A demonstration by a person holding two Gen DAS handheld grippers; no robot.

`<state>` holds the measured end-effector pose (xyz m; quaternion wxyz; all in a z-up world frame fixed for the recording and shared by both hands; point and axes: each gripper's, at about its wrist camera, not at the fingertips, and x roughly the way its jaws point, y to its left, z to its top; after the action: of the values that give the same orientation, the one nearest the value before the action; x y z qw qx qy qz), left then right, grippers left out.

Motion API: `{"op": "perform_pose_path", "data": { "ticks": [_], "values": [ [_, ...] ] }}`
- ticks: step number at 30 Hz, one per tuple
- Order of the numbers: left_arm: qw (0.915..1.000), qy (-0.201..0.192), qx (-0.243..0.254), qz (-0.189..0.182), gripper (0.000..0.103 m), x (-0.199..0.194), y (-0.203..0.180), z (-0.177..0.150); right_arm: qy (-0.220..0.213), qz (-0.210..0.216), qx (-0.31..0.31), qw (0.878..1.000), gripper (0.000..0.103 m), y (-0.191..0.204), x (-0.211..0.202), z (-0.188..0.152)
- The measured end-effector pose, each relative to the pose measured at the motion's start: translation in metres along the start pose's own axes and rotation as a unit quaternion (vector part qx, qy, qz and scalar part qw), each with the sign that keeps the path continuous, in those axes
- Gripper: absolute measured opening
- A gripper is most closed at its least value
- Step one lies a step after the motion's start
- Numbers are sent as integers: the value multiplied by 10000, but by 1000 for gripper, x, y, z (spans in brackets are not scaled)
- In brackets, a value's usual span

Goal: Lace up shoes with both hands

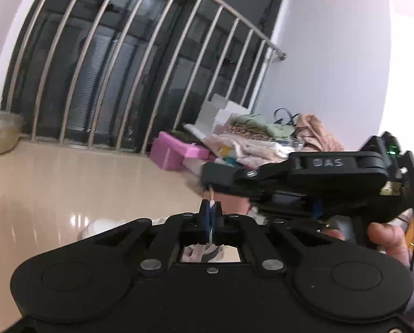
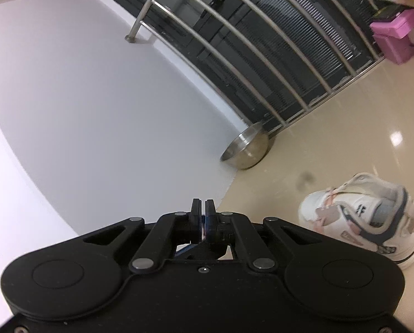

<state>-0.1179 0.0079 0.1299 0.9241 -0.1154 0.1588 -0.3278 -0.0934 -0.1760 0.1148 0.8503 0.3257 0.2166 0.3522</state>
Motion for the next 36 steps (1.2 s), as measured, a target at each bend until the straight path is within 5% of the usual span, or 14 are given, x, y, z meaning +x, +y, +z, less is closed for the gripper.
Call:
{"op": "perform_pose_path", "data": {
  "ticks": [4,6,9,14,18,19,24,28,30,34,36],
  "values": [
    [9989,387,-126,245,1,11,10,-8,-445,-911,-739,9921,24,-6,-10,5],
    [9967,696,-303,291,1,23,19,-14,-570,-1770,-1535,9705,39,-14,-9,8],
    [9948,906,-432,196,1,42,32,-21,-19,-2884,-2143,9332,37,-45,14,11],
    [9905,1334,-235,223,1,93,58,0,566,-3004,-2131,9280,29,-80,46,4],
    [9789,2036,184,65,1,138,76,15,717,-2810,-3032,9077,29,-61,63,-2],
    [9746,2220,281,58,1,148,78,16,857,-2670,-3442,8960,29,-54,69,-4],
    [9574,2843,511,-40,1,180,88,3,2020,-2136,-5726,7653,27,-40,108,-22],
    [9511,3061,327,-264,1,191,100,4,2509,-1629,-5905,7495,15,-49,127,-9],
    [9450,3243,238,-351,1,199,106,7,2651,-1306,-5338,7923,10,-51,132,9],
    [9310,3626,-158,-386,1,223,119,8,2412,-750,-3036,9187,11,-106,119,49],
    [9279,3670,-504,-432,1,231,130,10,2197,-574,-2327,9457,11,-135,115,52]
  ]
}}
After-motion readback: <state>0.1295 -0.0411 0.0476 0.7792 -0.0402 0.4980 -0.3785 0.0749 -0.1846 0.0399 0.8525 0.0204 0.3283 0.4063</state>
